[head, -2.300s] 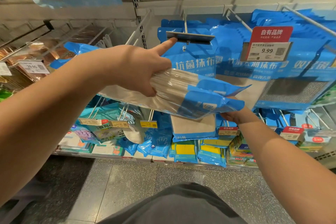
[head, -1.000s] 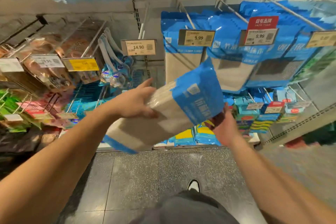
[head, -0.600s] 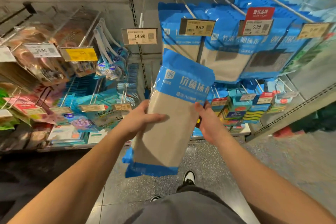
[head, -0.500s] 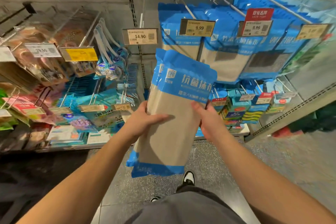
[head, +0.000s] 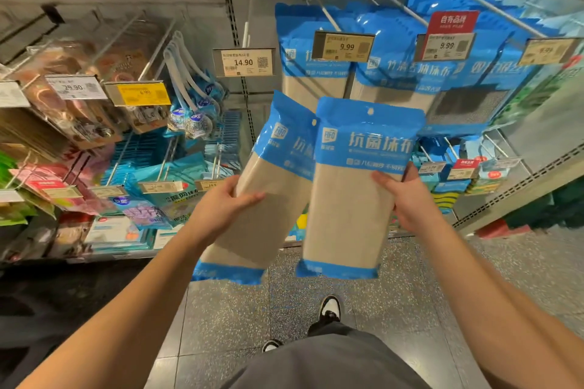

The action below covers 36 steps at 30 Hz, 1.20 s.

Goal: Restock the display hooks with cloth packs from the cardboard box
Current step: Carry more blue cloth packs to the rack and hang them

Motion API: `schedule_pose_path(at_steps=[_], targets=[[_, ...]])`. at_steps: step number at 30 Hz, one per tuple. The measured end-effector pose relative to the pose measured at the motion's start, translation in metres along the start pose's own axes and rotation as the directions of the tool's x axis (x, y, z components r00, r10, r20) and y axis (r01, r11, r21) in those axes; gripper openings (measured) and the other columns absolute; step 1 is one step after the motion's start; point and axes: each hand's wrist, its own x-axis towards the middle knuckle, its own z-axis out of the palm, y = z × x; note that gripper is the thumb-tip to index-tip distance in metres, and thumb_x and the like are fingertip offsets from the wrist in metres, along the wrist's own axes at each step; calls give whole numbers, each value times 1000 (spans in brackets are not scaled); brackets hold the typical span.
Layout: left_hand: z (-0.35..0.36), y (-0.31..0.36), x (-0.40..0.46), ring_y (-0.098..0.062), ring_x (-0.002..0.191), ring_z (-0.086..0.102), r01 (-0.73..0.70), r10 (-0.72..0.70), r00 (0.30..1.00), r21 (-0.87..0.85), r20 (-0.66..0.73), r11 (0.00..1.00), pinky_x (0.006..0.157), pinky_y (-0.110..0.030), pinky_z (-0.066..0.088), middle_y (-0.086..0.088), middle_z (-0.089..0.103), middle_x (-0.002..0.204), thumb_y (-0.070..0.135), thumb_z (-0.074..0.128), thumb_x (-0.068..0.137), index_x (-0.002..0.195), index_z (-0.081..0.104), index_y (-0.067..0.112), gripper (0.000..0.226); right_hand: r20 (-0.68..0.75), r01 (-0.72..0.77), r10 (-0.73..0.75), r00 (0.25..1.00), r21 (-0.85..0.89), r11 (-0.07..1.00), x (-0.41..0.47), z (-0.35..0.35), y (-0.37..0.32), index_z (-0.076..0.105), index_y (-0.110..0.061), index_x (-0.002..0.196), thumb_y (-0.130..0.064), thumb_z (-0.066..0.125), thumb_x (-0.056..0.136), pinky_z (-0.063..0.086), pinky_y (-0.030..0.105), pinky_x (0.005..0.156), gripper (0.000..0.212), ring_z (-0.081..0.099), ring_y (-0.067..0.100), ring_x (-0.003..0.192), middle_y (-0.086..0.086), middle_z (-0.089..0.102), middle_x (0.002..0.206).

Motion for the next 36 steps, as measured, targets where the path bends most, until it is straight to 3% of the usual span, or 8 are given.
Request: schedule_pose_path(at_steps=[8,12,17,22,27,31,34,36], targets=[[-17,20,8,-24,87,62,-181,159,983,598,90,780,68,-34,45,4,67,91,55,72,81,105,63,32,35,-73,76,-84,994,-114,991,31,-50,-20,45,-11,136,-9,72,86,55,27,73,57,66,10,92,-5,67,110],[-8,50,11,-25,101,63,-356,231,934,770,273,530,77,-36,49,4,68,109,54,68,86,113,61,29,37,-39,79,-90,995,-218,973,53,-54,-27,47,-15,132,-16,74,86,51,34,81,53,64,16,99,-5,66,111],[15,98,26,-22,105,63,-465,343,868,829,359,310,76,-35,47,9,61,115,54,63,90,113,57,31,33,77,128,-108,991,-322,938,78,-40,-39,49,-25,128,-24,79,83,46,42,102,54,62,17,113,-6,66,122],[36,146,42,-24,101,64,-480,388,837,860,387,176,68,-35,45,7,58,115,46,59,91,108,54,26,27,256,197,-113,960,-331,923,105,-10,-54,49,-13,135,-12,78,82,51,36,100,61,66,5,104,-4,68,119],[47,186,60,-25,98,66,-431,335,867,892,368,135,67,-39,53,10,44,144,43,62,92,102,48,21,28,346,198,-92,933,-283,939,130,14,-63,51,-5,126,4,69,87,53,9,70,45,65,-13,75,-3,66,104],[48,209,75,-27,96,66,-361,268,912,919,311,160,62,-34,41,10,-5,169,42,62,93,85,35,24,34,431,82,30,902,-239,968,136,19,-72,45,-5,140,-1,60,95,56,16,68,47,68,11,96,6,63,120],[47,217,81,-27,91,66,-338,241,926,922,290,190,60,-33,41,12,-15,167,43,62,94,78,35,26,36,426,-117,169,889,-145,982,139,22,-78,50,-4,139,-15,39,107,56,19,55,36,61,35,117,18,58,134],[48,216,78,-27,90,66,-335,239,927,924,289,182,59,-33,40,12,-16,167,42,61,94,79,38,24,33,510,-170,201,837,-108,980,137,23,-79,70,-3,118,-34,36,106,61,32,61,47,69,33,103,20,68,119]])
